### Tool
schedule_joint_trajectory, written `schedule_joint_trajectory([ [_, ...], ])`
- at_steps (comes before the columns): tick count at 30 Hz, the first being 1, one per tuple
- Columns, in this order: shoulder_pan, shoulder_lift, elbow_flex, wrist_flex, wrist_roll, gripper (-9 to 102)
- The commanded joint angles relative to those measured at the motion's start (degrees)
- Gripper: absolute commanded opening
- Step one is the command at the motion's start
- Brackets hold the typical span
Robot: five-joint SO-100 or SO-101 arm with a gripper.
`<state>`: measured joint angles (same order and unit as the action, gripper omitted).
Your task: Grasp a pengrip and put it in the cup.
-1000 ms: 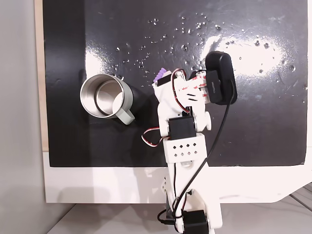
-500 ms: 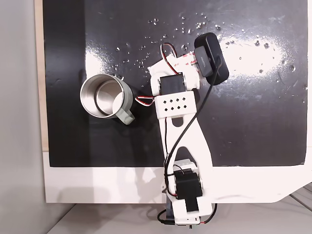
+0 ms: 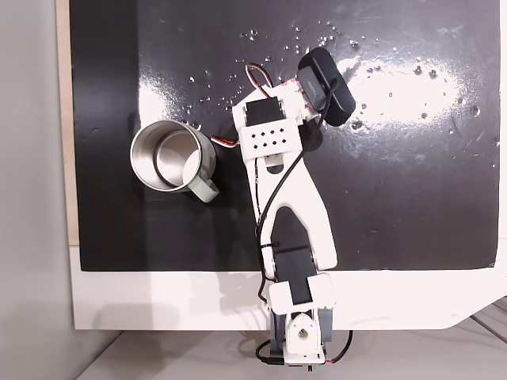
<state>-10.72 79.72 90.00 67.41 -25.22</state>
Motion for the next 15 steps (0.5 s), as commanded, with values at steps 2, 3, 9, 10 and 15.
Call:
schedule_joint_trajectory([
  [2, -0.35, -1.41, -4.31, 0.26, -0.53, 18],
  [3, -0.35, -1.93, -4.66, 0.26, -0.53, 18],
  [9, -0.53, -4.31, -5.80, -0.62, -0.53, 14],
  [10, -0.62, -4.48, -5.80, -0.88, -0.53, 13],
  [15, -0.97, -5.27, -5.80, -1.41, -0.53, 3],
])
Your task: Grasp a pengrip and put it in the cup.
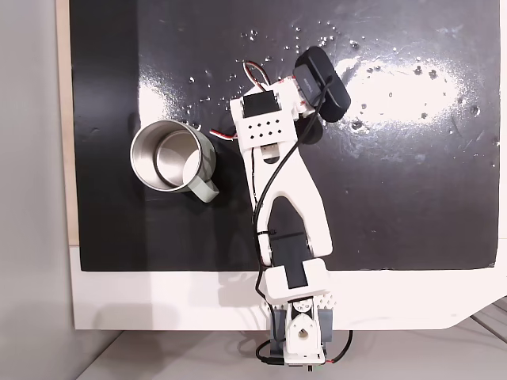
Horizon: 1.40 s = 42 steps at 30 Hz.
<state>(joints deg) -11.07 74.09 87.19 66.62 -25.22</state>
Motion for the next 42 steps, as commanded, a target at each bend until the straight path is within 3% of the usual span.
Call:
schedule_joint_trajectory([
  [1, -0.62, 0.26, -2.99, -0.70, -0.53, 1],
  [14, -0.88, 8.00, -2.11, 1.76, 1.23, 0],
  [25, -1.93, 22.50, -12.30, 16.17, 1.93, 0],
  [33, -8.44, 26.37, -26.37, 28.56, 4.75, 0],
  [42, -16.44, 22.94, -30.23, 31.82, 9.67, 0],
])
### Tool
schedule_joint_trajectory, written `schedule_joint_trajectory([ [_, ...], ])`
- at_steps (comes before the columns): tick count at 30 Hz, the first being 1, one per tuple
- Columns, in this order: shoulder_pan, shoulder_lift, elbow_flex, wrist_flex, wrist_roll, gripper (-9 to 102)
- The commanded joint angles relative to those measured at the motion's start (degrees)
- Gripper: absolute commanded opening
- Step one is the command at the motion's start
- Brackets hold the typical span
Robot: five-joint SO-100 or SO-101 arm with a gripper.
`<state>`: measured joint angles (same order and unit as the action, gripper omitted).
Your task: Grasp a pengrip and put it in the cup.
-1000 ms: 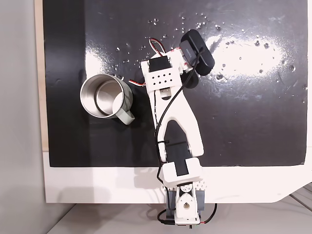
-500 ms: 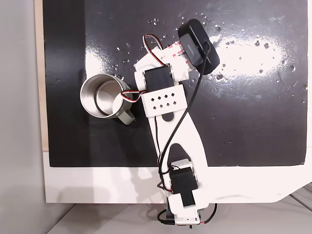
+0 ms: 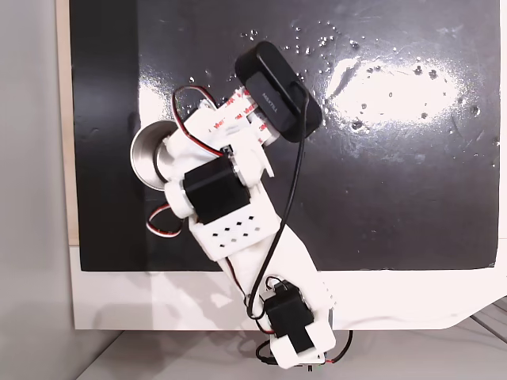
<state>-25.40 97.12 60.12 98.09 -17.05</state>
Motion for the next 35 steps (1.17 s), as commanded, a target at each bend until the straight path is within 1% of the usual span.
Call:
schedule_joint_trajectory([
  [1, -2.99, -0.70, -3.16, 0.35, 1.93, 0],
  [9, -8.61, -7.82, -7.29, 0.44, 4.13, 0],
  [19, -10.81, -12.66, -9.14, 0.44, 4.04, 0],
  [20, -10.90, -12.74, -9.14, 0.44, 4.04, 1],
  [21, -11.07, -12.74, -9.14, 0.44, 4.04, 4],
  [23, -11.25, -12.74, -9.14, 0.53, 4.13, 14],
  [25, -11.25, -12.66, -9.14, 0.62, 4.13, 18],
  [35, -11.07, -12.30, -9.14, 0.97, 4.22, 18],
])
